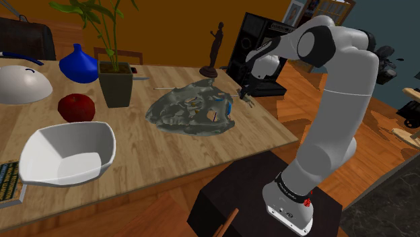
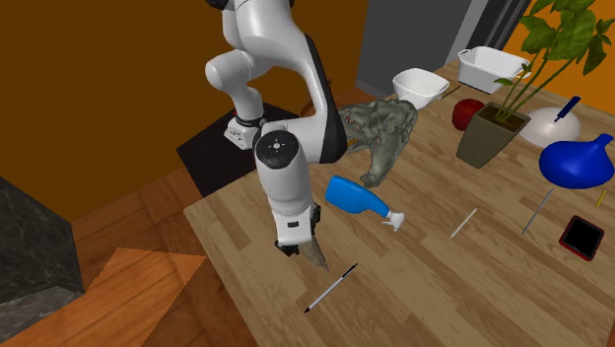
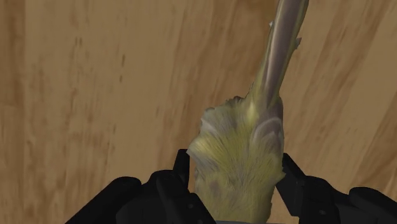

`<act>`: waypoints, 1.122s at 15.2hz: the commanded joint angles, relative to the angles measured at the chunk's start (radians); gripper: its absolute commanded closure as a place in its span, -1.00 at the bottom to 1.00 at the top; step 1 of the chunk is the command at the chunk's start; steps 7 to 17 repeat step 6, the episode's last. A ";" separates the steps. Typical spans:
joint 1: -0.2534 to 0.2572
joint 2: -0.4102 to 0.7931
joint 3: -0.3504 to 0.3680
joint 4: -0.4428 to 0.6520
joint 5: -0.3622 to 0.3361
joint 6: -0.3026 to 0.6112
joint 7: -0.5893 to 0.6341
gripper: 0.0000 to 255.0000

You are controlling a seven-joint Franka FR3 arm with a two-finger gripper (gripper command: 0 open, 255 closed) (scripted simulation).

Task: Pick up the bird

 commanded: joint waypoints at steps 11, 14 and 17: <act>0.011 -0.041 -0.015 0.019 -0.033 -0.054 0.027 1.00; 0.011 -0.041 -0.015 0.019 -0.033 -0.054 0.027 1.00; 0.011 -0.041 -0.015 0.019 -0.033 -0.054 0.027 1.00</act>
